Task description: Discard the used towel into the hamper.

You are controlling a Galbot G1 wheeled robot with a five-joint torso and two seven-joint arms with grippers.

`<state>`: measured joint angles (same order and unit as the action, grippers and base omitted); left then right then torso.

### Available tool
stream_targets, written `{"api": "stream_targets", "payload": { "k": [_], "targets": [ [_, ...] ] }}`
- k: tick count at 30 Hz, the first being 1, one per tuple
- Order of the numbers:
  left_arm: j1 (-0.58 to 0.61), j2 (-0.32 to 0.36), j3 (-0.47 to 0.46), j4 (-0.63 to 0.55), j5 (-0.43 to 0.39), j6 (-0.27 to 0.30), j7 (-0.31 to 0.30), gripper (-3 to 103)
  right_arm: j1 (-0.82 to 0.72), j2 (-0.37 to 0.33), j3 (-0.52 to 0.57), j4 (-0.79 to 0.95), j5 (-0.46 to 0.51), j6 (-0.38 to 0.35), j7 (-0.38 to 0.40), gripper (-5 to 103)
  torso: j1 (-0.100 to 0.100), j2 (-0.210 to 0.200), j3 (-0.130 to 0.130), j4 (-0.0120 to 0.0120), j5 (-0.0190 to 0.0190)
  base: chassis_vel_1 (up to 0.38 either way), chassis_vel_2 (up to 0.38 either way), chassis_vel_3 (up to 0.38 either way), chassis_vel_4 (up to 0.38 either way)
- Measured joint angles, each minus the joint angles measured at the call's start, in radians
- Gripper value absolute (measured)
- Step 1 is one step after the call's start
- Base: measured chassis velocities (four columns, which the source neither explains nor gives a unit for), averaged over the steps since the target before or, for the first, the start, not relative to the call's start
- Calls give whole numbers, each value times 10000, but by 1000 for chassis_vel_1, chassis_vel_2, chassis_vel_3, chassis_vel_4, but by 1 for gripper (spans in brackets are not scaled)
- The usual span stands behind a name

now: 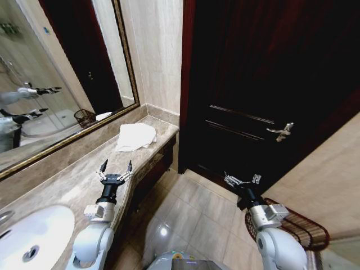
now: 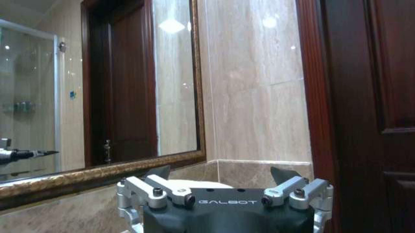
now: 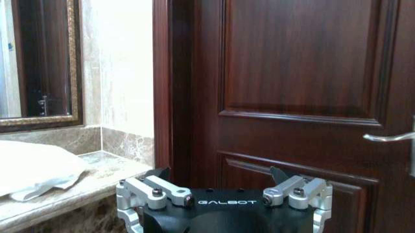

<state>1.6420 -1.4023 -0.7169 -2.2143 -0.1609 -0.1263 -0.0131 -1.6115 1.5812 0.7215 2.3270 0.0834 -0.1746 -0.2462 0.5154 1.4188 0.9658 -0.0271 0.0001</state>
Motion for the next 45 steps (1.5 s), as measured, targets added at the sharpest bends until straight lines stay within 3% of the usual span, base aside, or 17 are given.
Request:
{"api": "stream_targets", "payload": {
  "k": [5, 9, 11, 13, 15, 17, 18, 22, 24, 25, 28, 34, 37, 40, 41, 45],
  "targets": [
    [-70, 6, 25, 14, -40, 80, -162, 100, 23, 3, -17, -4, -6, 2, -11, 100, 0, 0, 0, -1, -2, -160, 147, 164, -161],
    [-268, 167, 60, 14, -230, 615, -415, 100, 97, -7, -52, -14, 20, 8, -39, 100, 4, -1, 3, 4, -1, -138, 133, 150, -135],
    [-703, 390, 94, 42, -495, 1414, -652, 100, 151, -22, -70, -23, 39, 8, -40, 100, 7, -2, 3, 0, -1, -107, 129, 83, -79],
    [-844, 449, 104, 80, -563, 1601, -694, 100, 161, -25, -73, -28, 41, 8, -40, 100, 8, -2, 4, 2, -3, -73, 90, 39, -52],
    [-1908, 880, 251, 330, -1118, 2997, -1132, 100, 186, -40, -90, -68, 43, 10, -40, 100, 3, -2, 2, -3, -3, 0, 0, 0, 0],
    [-2058, 955, 282, 355, -1259, 3260, -1284, 100, 203, -59, -115, -84, 44, 9, -40, 100, 2, -1, 1, -4, -4, 0, 0, 0, 0],
    [-2353, 1141, 262, 385, -1542, 3885, -1904, 100, 412, -190, -272, -227, 52, -47, -52, 100, -3, 0, 0, -6, -3, 0, 0, 0, 0],
    [-2889, 1560, 154, 719, -1953, 4414, -2847, 100, 833, -421, -493, -586, 60, -178, -192, 100, -5, 0, 0, 12, 0, 10, 3, -1, 13],
    [-3715, 1997, 346, 1195, -2510, 4946, -3185, 100, 802, -485, -442, -630, 140, -190, -228, 100, -3, 0, 0, 4, -2, 0, 0, 0, 0],
    [-3715, 1997, 346, 1195, -2510, 4946, -3185, 100, 802, -485, -442, -630, 140, -190, -228, 100, -3, 0, 0, 4, -2, 0, 0, 0, 0],
    [-4892, 2595, 798, 1909, -3276, 5643, -3361, 100, 674, -559, -276, -602, 256, -193, -232, 100, 0, -1, 1, -2, -6, 0, 0, 0, 0],
    [-6591, 3400, 2011, 3154, -3831, 5913, -3422, 100, 663, -580, -186, -597, 322, -193, -219, 100, 2, -1, 2, -2, -2, 0, 0, 0, 0],
    [-6890, 3491, 2309, 3414, -3882, 6103, -3564, 100, 670, -571, -195, -607, 321, -193, -215, 100, 2, -1, 2, 1, 2, 0, 0, 0, 0],
    [-7682, 3415, 2880, 3918, -4698, 7026, -4423, 100, 682, -564, -199, -654, 303, -197, -203, 100, 1, -1, 1, 3, 2, 0, 0, 0, 0],
    [-7682, 3415, 2880, 3918, -4698, 7026, -4423, 100, 682, -564, -199, -654, 303, -197, -203, 100, 1, -1, 1, 3, 2, 0, 0, 0, 0],
    [-8498, 3141, 3403, 4578, -5548, 7586, -5506, 100, 696, -582, -198, -724, 291, -200, -198, 100, 2, -1, 2, 0, -2, 0, 0, 0, 0]
  ]
}}
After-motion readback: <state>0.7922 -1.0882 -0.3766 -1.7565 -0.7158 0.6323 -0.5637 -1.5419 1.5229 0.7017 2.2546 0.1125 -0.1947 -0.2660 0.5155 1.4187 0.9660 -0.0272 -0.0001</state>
